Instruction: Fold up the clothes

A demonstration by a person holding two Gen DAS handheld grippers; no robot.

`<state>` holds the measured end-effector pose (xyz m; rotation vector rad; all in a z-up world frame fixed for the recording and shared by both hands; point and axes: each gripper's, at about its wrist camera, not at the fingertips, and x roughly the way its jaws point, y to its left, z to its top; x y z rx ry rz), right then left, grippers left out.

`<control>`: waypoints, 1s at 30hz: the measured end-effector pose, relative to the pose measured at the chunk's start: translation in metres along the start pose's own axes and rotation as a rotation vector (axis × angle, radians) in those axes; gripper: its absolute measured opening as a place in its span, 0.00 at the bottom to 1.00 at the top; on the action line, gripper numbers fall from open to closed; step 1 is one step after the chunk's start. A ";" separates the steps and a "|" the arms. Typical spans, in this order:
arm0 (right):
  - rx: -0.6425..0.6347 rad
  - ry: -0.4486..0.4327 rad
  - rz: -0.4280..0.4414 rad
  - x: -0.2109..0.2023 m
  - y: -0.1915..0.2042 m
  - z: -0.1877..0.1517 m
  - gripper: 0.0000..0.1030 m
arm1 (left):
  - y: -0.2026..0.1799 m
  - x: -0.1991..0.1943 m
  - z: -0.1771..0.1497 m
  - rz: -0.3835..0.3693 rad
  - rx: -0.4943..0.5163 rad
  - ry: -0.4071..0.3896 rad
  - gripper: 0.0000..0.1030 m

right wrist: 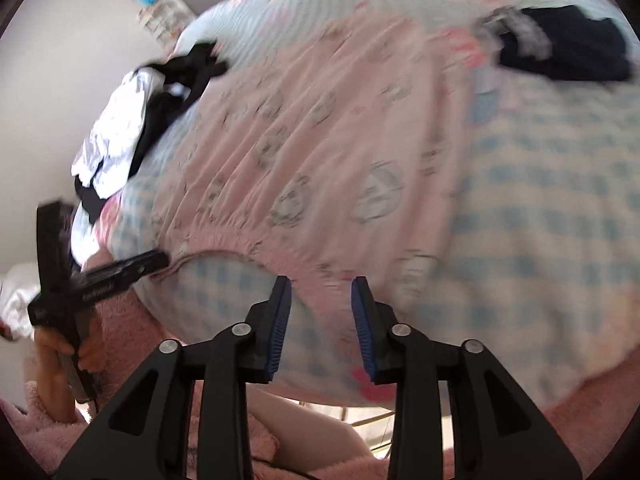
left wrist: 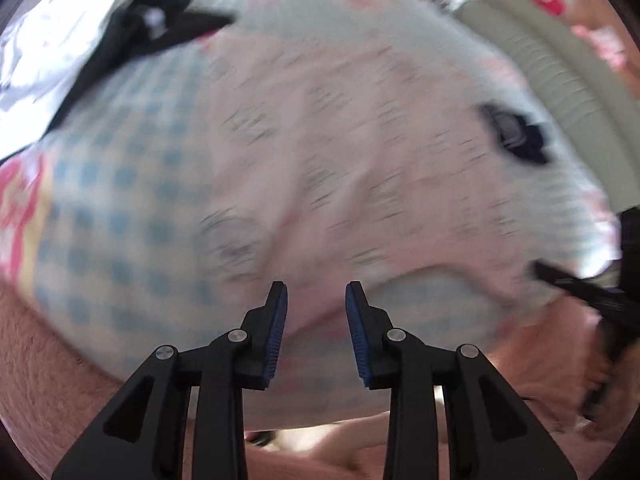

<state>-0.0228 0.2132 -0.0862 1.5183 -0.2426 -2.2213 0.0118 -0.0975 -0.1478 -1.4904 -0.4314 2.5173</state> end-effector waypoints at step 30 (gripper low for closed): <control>0.066 -0.126 -0.134 -0.007 -0.064 0.145 0.39 | -0.105 0.060 0.153 -0.109 0.182 -0.030 0.34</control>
